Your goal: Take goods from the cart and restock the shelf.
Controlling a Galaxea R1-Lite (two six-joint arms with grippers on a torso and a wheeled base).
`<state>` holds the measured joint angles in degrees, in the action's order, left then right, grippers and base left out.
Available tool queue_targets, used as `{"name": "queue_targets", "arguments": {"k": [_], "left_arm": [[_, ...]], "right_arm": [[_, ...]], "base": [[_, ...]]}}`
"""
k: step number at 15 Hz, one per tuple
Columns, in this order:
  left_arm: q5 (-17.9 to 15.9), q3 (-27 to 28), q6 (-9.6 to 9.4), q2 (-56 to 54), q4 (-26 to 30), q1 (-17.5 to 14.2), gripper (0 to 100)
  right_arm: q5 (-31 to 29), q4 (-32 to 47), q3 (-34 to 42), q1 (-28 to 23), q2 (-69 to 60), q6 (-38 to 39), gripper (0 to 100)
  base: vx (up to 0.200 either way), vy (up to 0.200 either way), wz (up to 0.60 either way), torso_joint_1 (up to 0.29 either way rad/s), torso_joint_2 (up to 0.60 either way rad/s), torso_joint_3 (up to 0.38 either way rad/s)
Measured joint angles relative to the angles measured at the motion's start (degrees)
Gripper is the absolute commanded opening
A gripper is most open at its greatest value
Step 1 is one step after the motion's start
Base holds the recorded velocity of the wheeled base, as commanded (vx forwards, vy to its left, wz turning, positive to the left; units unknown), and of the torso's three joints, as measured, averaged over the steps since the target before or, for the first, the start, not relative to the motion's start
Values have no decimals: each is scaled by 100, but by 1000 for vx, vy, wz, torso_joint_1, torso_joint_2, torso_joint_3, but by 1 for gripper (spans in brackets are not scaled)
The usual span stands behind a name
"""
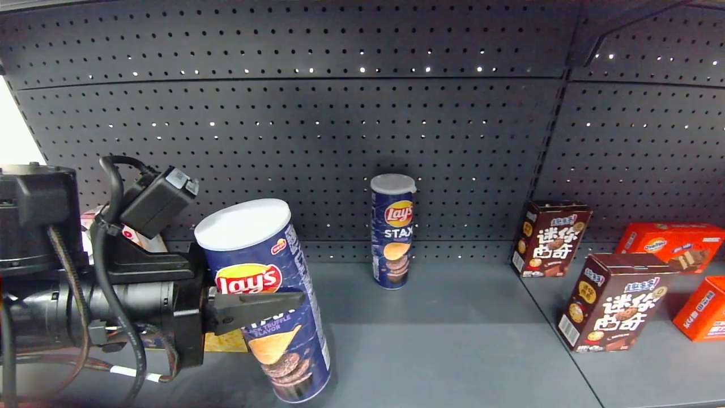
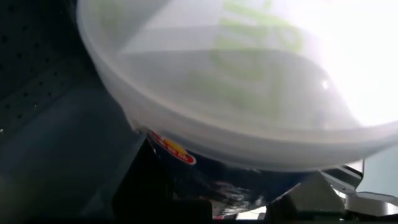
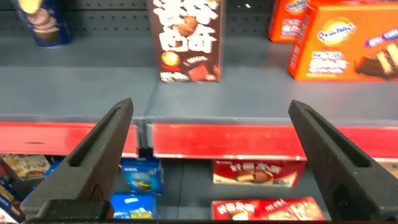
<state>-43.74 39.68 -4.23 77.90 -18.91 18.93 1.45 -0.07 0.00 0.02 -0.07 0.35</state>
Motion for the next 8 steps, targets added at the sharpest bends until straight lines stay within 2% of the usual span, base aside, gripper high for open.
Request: {"name": "queue_targets", "arguments": {"k": [8], "left_arm": [[37, -41, 0, -11, 5, -28, 0]], "right_arm": [[2, 0, 0, -2, 0, -4, 100]], "base": [[0, 0, 0, 0, 0, 0]]}}
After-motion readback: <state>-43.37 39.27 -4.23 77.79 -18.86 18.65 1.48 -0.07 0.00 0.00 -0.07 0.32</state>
